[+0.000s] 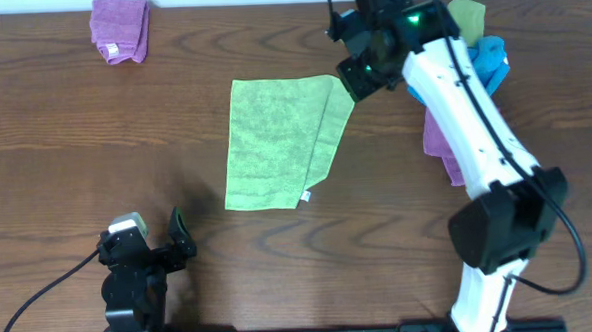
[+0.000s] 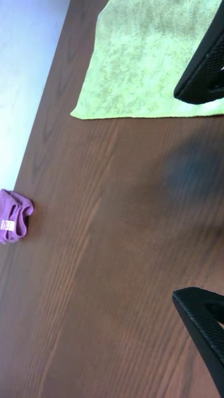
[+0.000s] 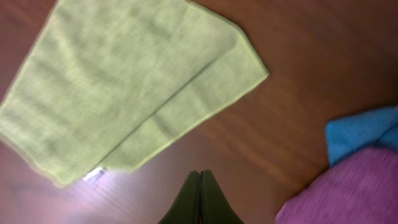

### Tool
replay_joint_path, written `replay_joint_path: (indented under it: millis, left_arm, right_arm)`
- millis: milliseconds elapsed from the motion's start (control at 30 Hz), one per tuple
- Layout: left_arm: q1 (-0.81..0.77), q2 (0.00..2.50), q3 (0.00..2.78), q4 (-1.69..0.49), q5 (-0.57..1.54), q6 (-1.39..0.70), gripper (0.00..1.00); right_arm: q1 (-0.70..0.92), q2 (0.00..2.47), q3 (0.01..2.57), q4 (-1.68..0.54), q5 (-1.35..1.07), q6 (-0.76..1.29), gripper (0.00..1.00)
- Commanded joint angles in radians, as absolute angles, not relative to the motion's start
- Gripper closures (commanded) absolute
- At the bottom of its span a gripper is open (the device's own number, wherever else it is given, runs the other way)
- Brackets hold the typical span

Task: Fold the cloth
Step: 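Move the left gripper to the cloth's top-left corner, right gripper to its right edge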

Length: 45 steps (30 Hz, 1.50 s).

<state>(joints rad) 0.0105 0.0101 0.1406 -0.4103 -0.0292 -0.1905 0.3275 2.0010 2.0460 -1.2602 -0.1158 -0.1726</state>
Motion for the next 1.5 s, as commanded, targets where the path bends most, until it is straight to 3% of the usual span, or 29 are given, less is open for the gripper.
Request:
replay_joint_path:
  millis: [0,233,367,467,500,533,633,800,967,1200,1467]
  left_arm:
    - [0.013,0.004,0.121,-0.414,-0.025,-0.202,0.05]
    - [0.013,0.004,0.12,-0.398,-0.024,-0.211,0.05]
    - [0.013,0.004,0.12,-0.386,0.167,-0.51,0.05]
    - [0.013,0.004,0.12,-0.352,0.186,-0.619,0.04]
    - [0.013,0.004,0.12,-0.339,0.196,-0.672,0.05]
    - [0.013,0.004,0.12,-0.326,0.22,-0.686,0.05]
    - [0.012,0.005,0.118,-0.249,0.35,-0.601,0.05]
    - [0.012,0.097,0.107,0.007,0.43,-0.533,0.05]
    - [0.005,0.426,0.125,0.183,0.446,-0.443,0.05]
    - [-0.089,1.044,0.422,0.233,0.389,-0.202,0.04]
    - [-0.198,1.72,1.078,-0.059,0.311,-0.01,0.04]
  right_arm:
    - [0.316,1.87,2.038,-1.269,-0.2,-0.181,0.98]
    - [0.343,1.387,1.497,-1.135,-0.229,-0.18,0.98]
    - [0.365,1.155,1.176,-1.089,-0.284,-0.112,0.99]
    - [0.367,1.001,1.045,-1.148,-0.365,-0.112,0.98]
    - [0.367,0.967,1.023,-1.175,-0.376,-0.112,0.89]
    - [0.367,0.944,1.008,-1.196,-0.379,-0.112,0.69]
    - [0.367,0.882,0.981,-1.266,-0.393,-0.08,0.41]
    - [0.367,0.844,0.98,-1.26,-0.447,-0.072,0.25]
    - [0.367,0.877,0.98,-1.126,-0.445,-0.06,0.14]
    - [0.367,1.011,0.98,-0.916,-0.442,-0.06,0.14]
    - [0.32,1.174,0.98,-0.759,-0.415,-0.06,0.15]
